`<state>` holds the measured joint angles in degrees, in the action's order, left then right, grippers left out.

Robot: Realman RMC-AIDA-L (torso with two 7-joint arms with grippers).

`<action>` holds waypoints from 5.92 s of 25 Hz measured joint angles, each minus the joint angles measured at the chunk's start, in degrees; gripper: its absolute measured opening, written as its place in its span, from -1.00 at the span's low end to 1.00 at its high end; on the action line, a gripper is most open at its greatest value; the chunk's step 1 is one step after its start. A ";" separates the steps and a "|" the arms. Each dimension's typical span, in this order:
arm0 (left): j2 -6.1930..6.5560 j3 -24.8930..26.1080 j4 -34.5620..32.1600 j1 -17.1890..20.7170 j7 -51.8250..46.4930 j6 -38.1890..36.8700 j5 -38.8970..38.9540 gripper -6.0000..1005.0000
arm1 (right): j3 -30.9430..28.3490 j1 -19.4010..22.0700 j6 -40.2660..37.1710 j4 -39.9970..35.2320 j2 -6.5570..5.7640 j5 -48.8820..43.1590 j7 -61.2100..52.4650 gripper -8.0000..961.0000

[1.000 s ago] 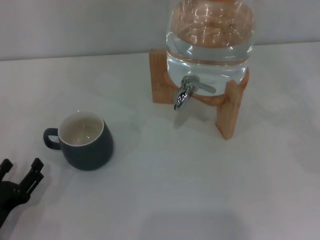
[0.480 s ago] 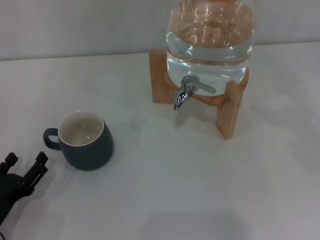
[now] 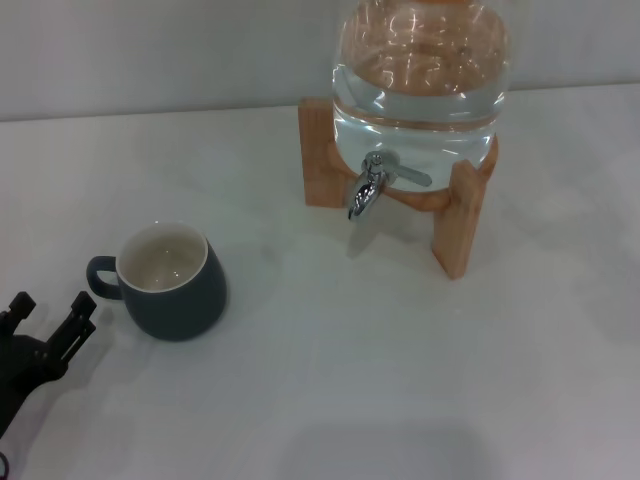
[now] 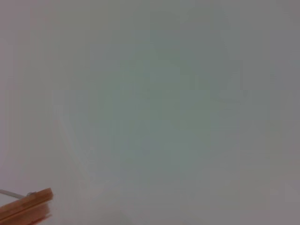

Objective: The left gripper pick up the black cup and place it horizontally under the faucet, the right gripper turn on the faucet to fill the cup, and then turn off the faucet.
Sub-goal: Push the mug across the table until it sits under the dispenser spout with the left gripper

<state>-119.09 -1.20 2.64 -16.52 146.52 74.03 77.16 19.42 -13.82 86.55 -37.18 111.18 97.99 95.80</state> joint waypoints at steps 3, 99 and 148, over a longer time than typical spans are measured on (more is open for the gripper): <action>0.00 0.03 0.00 -0.01 -0.01 0.24 0.01 0.73 | 0.00 -0.04 0.00 0.00 0.03 0.00 0.00 0.76; -0.53 -0.21 2.08 1.66 13.20 1.99 0.81 0.73 | 0.06 0.54 0.46 0.09 0.10 -0.18 0.09 0.76; -0.44 0.41 1.82 -3.03 12.91 -2.97 3.40 0.73 | -0.01 0.57 0.55 0.09 0.17 -0.17 0.09 0.76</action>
<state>-119.53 -0.79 4.46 -19.55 159.43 71.06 80.56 19.42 -13.25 87.11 -37.09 111.35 97.82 95.88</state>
